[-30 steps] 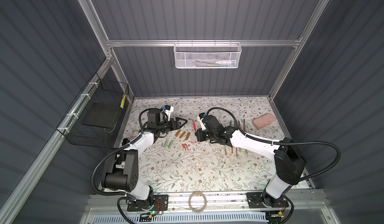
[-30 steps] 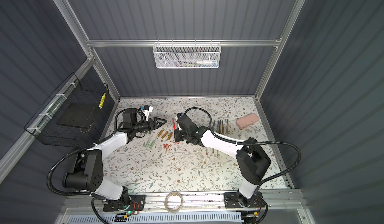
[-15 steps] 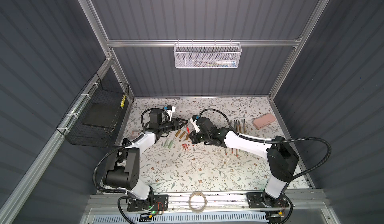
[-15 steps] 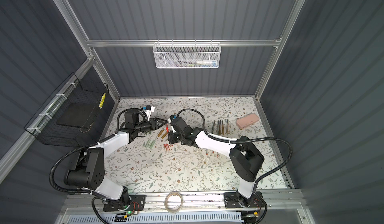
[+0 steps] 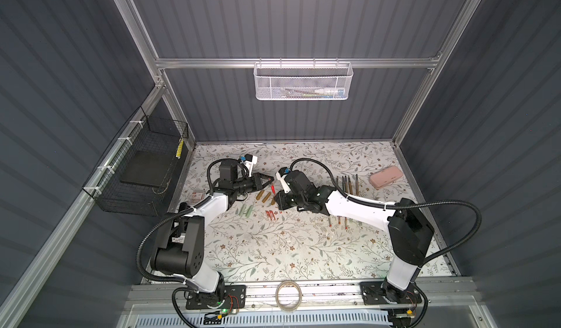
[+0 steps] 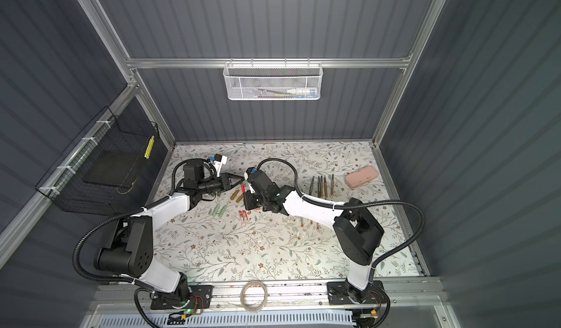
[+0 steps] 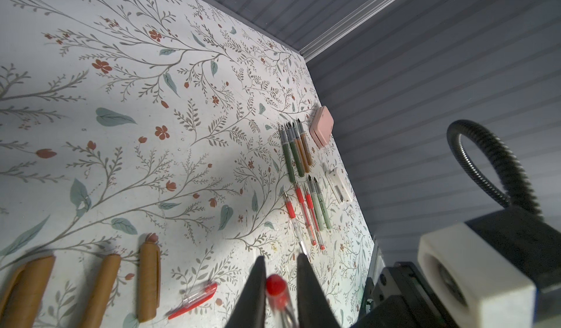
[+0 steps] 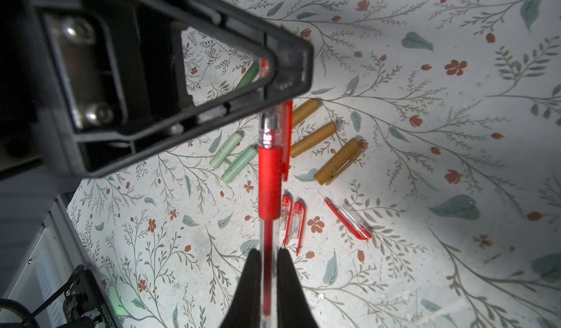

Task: Remove pen caps from pens
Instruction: Open the pen cap on the pen.

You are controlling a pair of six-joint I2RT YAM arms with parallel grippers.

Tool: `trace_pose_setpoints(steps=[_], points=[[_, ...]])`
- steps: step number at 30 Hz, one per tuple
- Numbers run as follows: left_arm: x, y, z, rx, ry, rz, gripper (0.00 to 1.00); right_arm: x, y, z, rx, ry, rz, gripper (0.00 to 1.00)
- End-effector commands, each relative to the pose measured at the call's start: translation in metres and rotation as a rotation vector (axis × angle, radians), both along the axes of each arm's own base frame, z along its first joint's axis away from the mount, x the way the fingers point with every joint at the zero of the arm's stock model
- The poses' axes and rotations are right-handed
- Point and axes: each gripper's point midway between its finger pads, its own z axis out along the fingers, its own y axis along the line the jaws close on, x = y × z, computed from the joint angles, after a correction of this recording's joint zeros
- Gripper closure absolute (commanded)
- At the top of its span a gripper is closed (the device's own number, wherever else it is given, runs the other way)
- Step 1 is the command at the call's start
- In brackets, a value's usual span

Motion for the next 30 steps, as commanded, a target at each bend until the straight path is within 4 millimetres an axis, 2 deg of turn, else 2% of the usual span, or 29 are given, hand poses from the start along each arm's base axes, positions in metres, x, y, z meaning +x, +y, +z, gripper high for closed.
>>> trace_pose_setpoints(steps=[1, 10, 15, 17, 20, 22, 25, 26, 30], points=[[-0.003, -0.002, -0.006, 0.006, 0.009, -0.018, 0.81, 0.0, 0.005, 0.011, 0.012, -0.019, 0.009, 1.0], [-0.003, -0.002, -0.008, 0.007, 0.015, -0.012, 0.85, 0.002, 0.006, 0.013, 0.028, -0.033, 0.002, 1.0], [-0.003, -0.004, -0.009, -0.002, 0.026, -0.011, 0.82, 0.003, 0.006, 0.014, 0.018, -0.032, 0.001, 1.0], [-0.003, -0.004, -0.011, 0.0, 0.027, -0.01, 0.86, 0.004, 0.006, 0.015, 0.026, -0.04, -0.001, 1.0], [-0.002, -0.004, -0.012, 0.004, 0.03, -0.004, 0.99, 0.004, 0.007, 0.014, 0.016, -0.033, 0.004, 1.0], [-0.002, -0.004, -0.009, 0.005, 0.03, -0.005, 1.0, 0.004, 0.008, 0.015, 0.021, -0.035, 0.004, 1.0], [-0.001, -0.005, -0.006, -0.005, 0.026, -0.007, 1.0, 0.006, 0.007, 0.008, 0.012, -0.023, -0.006, 0.76], [-0.002, -0.005, -0.005, -0.009, 0.025, -0.011, 1.0, 0.007, 0.008, 0.005, 0.003, -0.016, -0.006, 0.71], [-0.003, -0.006, 0.0, -0.018, 0.021, -0.02, 1.0, 0.01, 0.009, -0.002, 0.007, -0.001, -0.011, 0.64]])
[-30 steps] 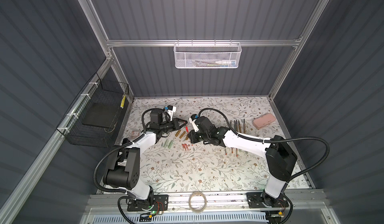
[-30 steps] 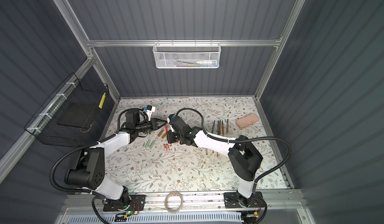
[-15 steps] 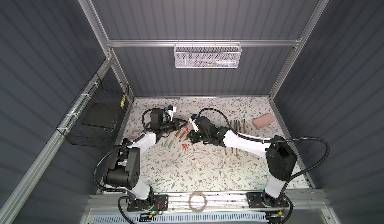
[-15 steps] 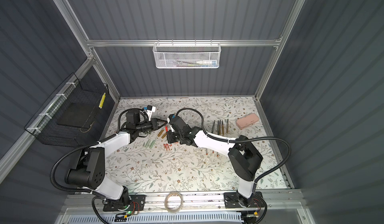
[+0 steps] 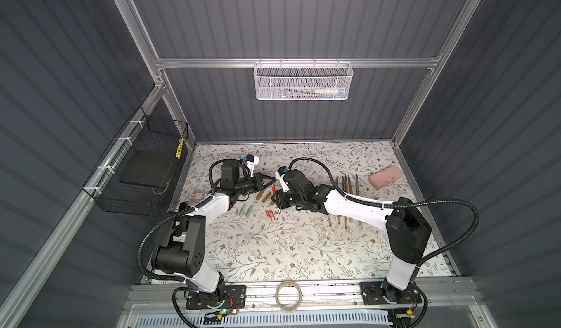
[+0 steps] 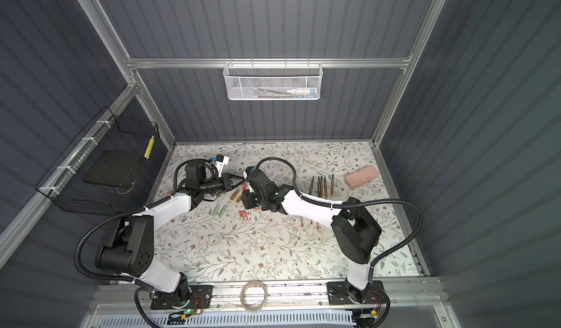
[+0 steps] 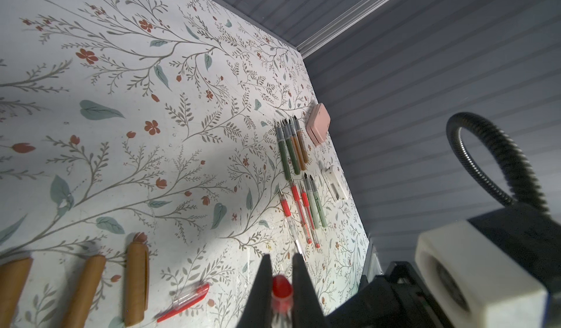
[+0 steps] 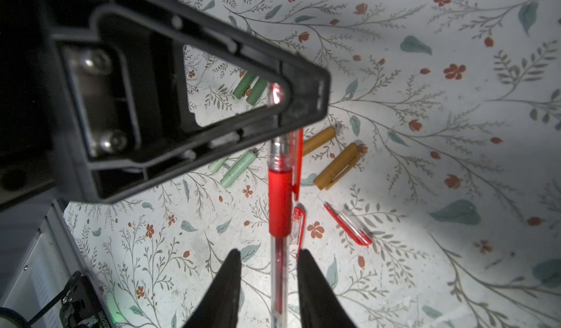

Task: Remove pen caps from pens
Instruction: Open the pen cap on the pen, then place the pen cap at the center of the table.

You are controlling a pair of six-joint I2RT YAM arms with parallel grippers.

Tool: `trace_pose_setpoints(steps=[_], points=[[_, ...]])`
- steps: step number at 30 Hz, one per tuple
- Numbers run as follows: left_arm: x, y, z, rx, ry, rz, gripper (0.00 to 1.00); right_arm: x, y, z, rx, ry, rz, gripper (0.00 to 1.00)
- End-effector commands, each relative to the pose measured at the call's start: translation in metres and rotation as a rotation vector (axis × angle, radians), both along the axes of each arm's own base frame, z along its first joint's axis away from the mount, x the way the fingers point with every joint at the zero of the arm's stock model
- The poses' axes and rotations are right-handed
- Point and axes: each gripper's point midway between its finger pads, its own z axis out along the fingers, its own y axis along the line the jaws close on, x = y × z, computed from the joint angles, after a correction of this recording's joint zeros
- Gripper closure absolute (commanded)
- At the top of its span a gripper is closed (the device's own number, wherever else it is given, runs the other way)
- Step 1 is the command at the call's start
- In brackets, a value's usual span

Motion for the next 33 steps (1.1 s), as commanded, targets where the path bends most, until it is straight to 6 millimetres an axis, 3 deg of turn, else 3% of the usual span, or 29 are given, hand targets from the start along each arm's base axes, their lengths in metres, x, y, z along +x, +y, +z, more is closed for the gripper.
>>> trace_pose_setpoints(steps=[1, 5, 10, 11, 15, 20, 25, 29, 33], points=[[-0.002, -0.002, 0.002, -0.008, -0.002, -0.016, 1.0, 0.006, 0.005, -0.004, 0.013, 0.012, -0.004, 0.64], [-0.003, -0.003, 0.005, -0.011, -0.005, -0.021, 1.0, 0.011, 0.006, -0.006, 0.012, 0.026, -0.001, 0.69], [-0.003, -0.003, 0.006, -0.014, -0.018, -0.024, 1.0, 0.013, 0.003, -0.012, 0.004, 0.043, -0.001, 0.98], [-0.002, -0.002, 0.008, -0.011, -0.019, -0.021, 1.0, 0.011, 0.002, -0.012, 0.0, 0.048, 0.003, 1.0], [0.005, 0.007, 0.016, -0.006, -0.025, 0.004, 1.0, -0.008, -0.008, -0.026, -0.002, 0.08, 0.017, 1.0], [0.021, 0.034, 0.022, -0.014, -0.017, 0.091, 1.0, -0.051, -0.036, -0.056, -0.026, 0.147, 0.003, 1.0], [0.033, 0.057, 0.027, -0.019, -0.02, 0.153, 1.0, -0.082, -0.059, -0.075, -0.048, 0.182, -0.009, 1.0], [0.03, 0.063, 0.019, 0.015, -0.001, 0.166, 1.0, -0.083, -0.08, -0.069, -0.055, 0.148, -0.065, 1.0], [0.009, 0.072, -0.017, 0.108, 0.097, 0.194, 1.0, -0.07, -0.1, -0.056, -0.127, 0.113, -0.118, 1.0]])
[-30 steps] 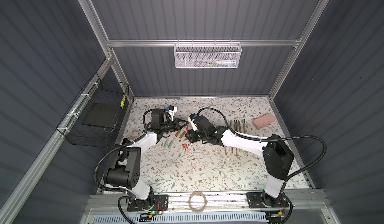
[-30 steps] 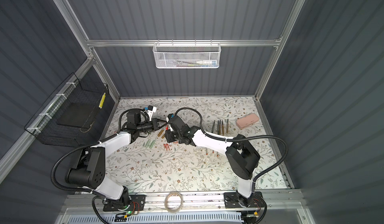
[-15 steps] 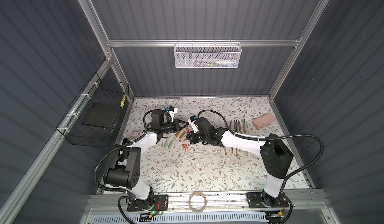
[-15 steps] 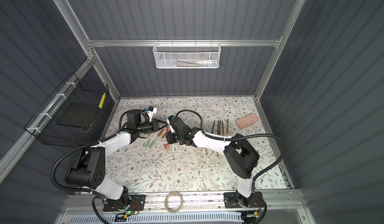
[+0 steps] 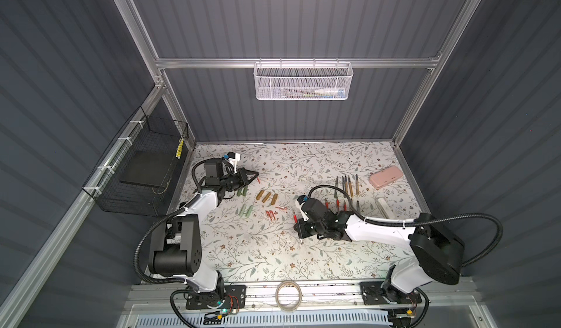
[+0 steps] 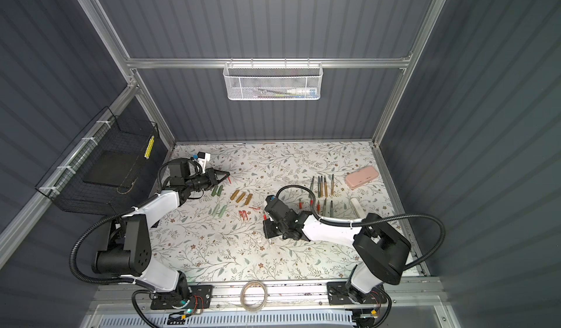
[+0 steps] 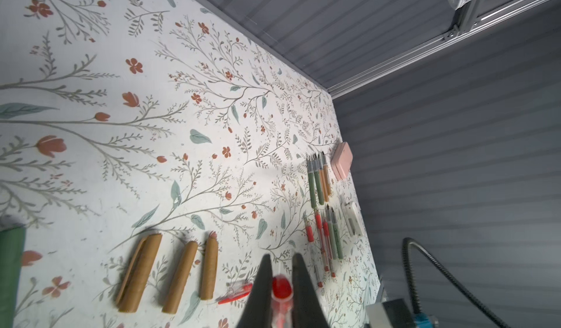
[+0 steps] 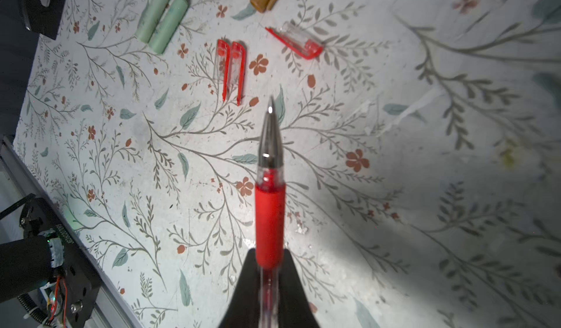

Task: Remove pen caps from pens
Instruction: Place the pen cap at the center of the table.

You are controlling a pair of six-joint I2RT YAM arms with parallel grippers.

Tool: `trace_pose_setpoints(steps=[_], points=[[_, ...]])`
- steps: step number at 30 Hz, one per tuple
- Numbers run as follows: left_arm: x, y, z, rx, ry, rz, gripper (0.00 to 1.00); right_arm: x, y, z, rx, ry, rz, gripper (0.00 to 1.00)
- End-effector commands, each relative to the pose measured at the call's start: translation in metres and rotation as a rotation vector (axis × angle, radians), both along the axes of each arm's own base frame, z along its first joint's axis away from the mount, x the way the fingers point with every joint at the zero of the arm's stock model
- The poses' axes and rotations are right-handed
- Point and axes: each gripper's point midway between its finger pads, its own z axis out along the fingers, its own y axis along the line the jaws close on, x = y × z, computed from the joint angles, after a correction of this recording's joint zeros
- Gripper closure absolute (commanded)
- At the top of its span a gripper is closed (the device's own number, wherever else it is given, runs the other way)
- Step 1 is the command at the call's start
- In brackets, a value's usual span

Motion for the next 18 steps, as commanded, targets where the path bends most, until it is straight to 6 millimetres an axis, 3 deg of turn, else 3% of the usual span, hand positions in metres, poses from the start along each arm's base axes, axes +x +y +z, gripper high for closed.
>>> trace_pose_setpoints(steps=[1, 10, 18], points=[[-0.023, 0.007, -0.026, 0.087, 0.086, 0.014, 1.0, 0.02, -0.02, 0.014, -0.067, -0.046, -0.074, 1.0], [-0.086, 0.019, -0.097, 0.25, 0.285, -0.022, 1.0, 0.05, -0.061, 0.013, -0.163, 0.007, -0.159, 1.0], [-0.094, 0.006, -0.123, 0.261, 0.314, -0.03, 1.0, 0.064, -0.087, -0.011, -0.242, 0.048, -0.261, 1.0]])
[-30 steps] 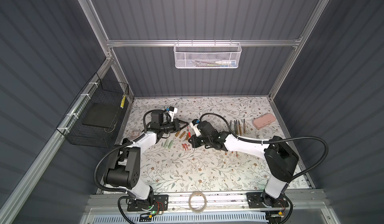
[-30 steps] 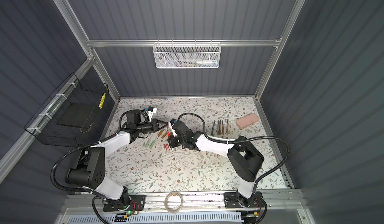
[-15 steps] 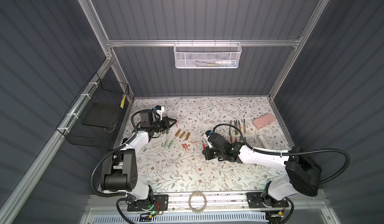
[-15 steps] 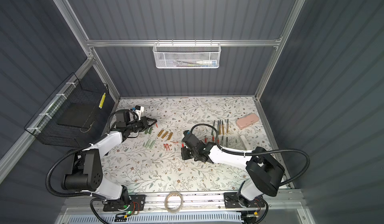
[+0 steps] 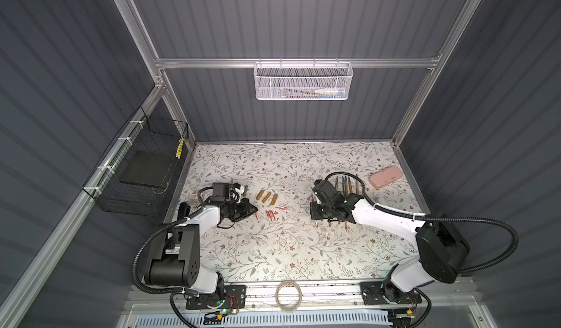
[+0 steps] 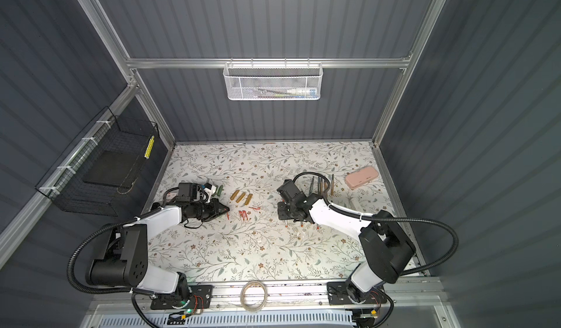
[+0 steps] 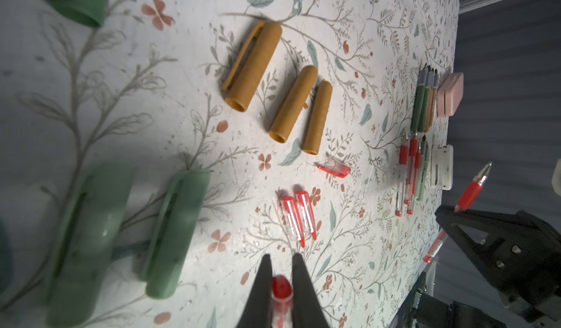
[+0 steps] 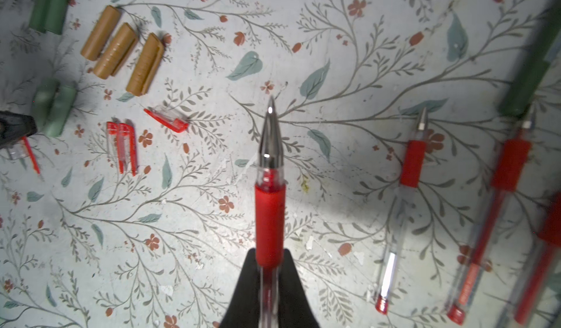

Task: Remove pen caps from pens
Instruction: Place the pen cap at the center of the table.

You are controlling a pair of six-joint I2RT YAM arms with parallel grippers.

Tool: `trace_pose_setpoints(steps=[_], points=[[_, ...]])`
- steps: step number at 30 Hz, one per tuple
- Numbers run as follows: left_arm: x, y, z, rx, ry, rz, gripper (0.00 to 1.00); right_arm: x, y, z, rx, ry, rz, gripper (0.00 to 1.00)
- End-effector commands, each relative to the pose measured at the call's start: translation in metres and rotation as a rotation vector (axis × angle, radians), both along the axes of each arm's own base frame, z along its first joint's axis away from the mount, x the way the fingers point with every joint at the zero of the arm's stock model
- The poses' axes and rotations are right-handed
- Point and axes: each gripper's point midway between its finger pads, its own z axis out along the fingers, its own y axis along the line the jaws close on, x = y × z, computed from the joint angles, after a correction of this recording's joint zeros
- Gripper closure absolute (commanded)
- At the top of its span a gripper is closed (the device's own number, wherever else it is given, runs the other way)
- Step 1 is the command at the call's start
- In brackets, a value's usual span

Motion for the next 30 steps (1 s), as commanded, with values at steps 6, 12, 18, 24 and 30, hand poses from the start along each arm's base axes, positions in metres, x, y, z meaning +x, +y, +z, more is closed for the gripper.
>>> trace_pose_setpoints(steps=[6, 12, 18, 24, 30], points=[[-0.002, -0.02, -0.02, 0.031, 0.004, -0.06, 1.0, 0.006, -0.022, -0.029, -0.106, 0.079, -0.064, 1.0], [-0.002, -0.015, -0.031, 0.063, 0.026, -0.034, 0.93, 0.015, -0.027, -0.038, -0.137, 0.092, -0.089, 0.99], [-0.002, -0.017, -0.033, 0.067, 0.029, -0.036, 0.83, 0.022, -0.032, -0.046, -0.174, 0.105, -0.106, 0.98], [-0.001, -0.017, -0.031, 0.064, 0.032, -0.033, 0.74, 0.027, -0.036, -0.052, -0.206, 0.119, -0.116, 0.94], [0.0, -0.018, -0.027, 0.064, 0.027, -0.032, 0.71, 0.028, -0.04, -0.051, -0.215, 0.12, -0.127, 0.88]])
